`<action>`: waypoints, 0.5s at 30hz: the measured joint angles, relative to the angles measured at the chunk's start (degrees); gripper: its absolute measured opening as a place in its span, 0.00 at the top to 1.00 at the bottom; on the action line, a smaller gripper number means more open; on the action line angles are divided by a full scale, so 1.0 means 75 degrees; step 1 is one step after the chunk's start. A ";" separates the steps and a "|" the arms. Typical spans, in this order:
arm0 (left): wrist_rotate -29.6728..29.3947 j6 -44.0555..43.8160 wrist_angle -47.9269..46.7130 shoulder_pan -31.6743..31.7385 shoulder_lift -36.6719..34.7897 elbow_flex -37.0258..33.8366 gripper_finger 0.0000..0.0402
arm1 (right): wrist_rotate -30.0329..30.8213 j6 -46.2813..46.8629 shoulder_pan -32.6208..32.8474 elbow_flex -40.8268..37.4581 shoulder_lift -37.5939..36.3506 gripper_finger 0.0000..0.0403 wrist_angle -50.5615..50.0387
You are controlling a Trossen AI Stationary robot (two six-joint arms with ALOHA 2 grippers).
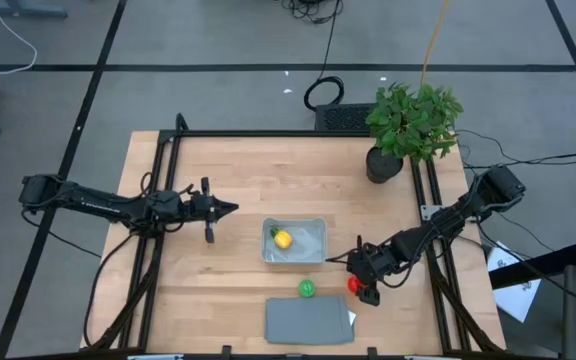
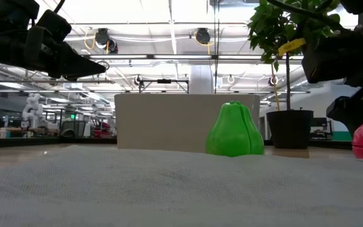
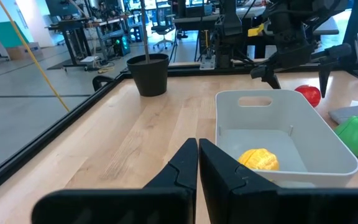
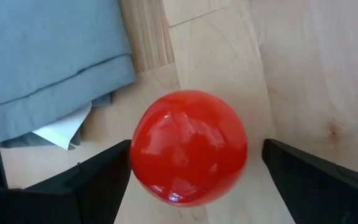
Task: Pick and placing Produce into tupperware
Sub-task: Put the red tomato into the gray bin
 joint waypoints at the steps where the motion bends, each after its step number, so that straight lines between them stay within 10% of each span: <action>1: 0.0000 -0.0001 -0.0001 -0.0001 0.0000 0.0000 0.95 | 0.0053 0.0003 0.0023 0.0000 0.0002 0.12 -0.0018; 15: 0.0000 -0.0013 0.0001 -0.0001 0.0000 0.0000 0.95 | 0.0370 -0.0123 0.0091 -0.0015 0.0015 0.30 -0.0079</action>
